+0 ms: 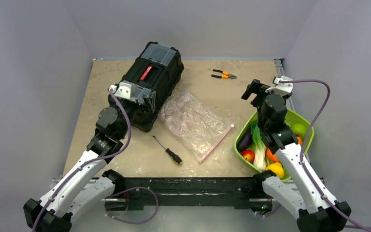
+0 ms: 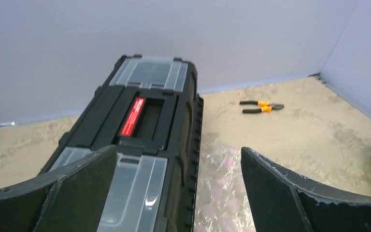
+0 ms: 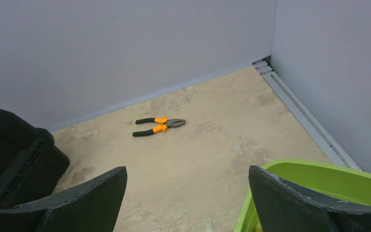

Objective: Place the food in the zip-top bag and seal the zipper
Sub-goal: Pick up the zipper food storage bag at the center of the board.

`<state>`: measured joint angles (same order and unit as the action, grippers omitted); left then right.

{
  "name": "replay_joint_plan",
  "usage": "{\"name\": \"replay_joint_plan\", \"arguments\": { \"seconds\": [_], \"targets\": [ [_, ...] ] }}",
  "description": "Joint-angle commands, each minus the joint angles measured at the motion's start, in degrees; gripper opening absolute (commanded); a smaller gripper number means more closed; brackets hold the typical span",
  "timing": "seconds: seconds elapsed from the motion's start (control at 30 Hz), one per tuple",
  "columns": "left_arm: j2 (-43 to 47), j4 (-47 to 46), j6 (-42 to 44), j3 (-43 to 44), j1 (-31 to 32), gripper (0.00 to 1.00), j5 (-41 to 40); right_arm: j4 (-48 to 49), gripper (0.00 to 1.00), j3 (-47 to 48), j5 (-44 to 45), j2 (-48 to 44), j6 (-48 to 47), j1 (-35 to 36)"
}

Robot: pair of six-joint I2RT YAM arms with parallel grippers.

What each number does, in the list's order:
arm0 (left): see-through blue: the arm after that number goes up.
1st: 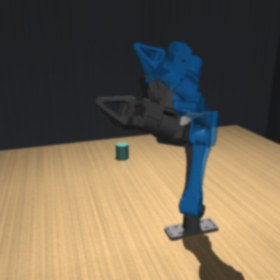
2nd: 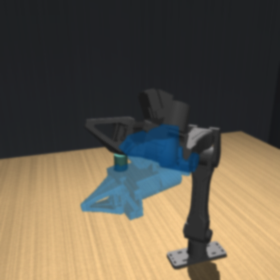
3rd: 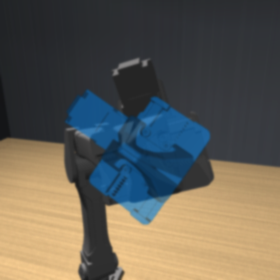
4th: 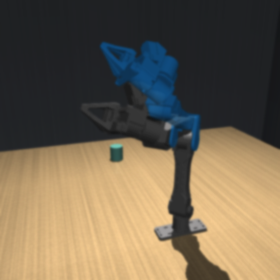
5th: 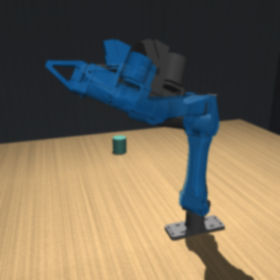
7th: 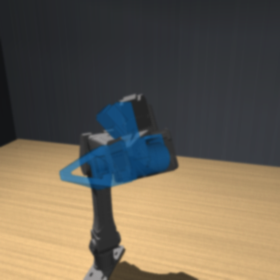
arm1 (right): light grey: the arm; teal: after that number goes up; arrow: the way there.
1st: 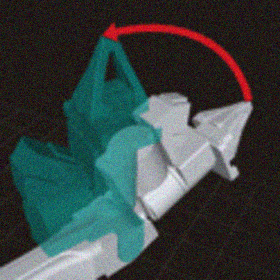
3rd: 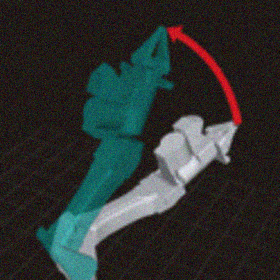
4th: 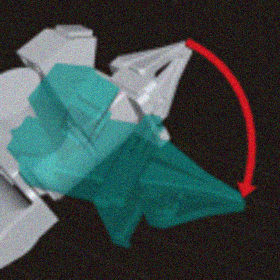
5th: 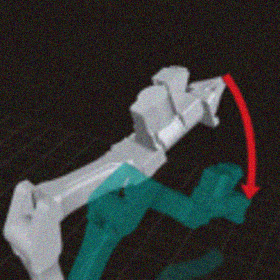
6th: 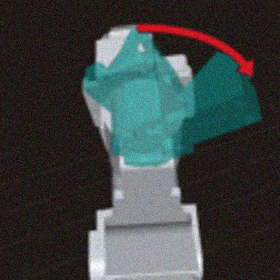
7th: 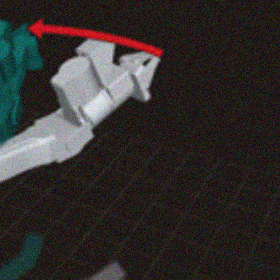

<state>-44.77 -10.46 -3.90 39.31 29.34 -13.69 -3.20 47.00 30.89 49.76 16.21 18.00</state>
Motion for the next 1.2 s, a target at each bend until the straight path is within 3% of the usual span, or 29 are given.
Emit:
{"name": "replay_joint_plan", "arguments": {
  "seconds": [0.0, 0.13, 0.37, 0.6, 0.8, 1.0, 1.17],
  "targets": [
    [0.33, -6.77, 2.55, 1.73, 0.99, 1.0, 2.82, -2.3, 0.99, 0.29, 0.87, -2.5, 2.32, 0.18],
    [0.3, -6.47, 2.94, 1.82, 1.37, 1.0, 3.13, -4.1, 0.99, 1.72, -1.47, -1.7, 2.83, 0.19],
    [0.09, -4.91, 3.36, 2.56, 2.36, 1.0, 5.89, -6.34, 0.99, 3.4, -14.15, 0.06, 6.54, 0.19],
    [-1.7, -2.06, 2.21, 4.63, 2.46, 0.99, 18.0, -6.25, 0.99, 0.93, -38.66, 4.38, 16.69, 0.15],
    [-5.92, 0.47, 1.31, 7.19, 4.48, 0.99, 30.52, 5.05, 0.99, -11.97, -51.79, 2.08, 26.64, 0.45],
    [-9.41, 5.07, 5.35, 9.52, 10.24, 0.97, 30.18, 1.91, 0.99, -18.5, -43.96, 0.26, 32.27, 5.83],
    [-11.23, 9.43, 9.97, 11.11, 13.77, 0.97, 26.56, -5.44, 0.99, -18.79, -24.12, 2.48, 41.8, 17.78]
  ]
}}
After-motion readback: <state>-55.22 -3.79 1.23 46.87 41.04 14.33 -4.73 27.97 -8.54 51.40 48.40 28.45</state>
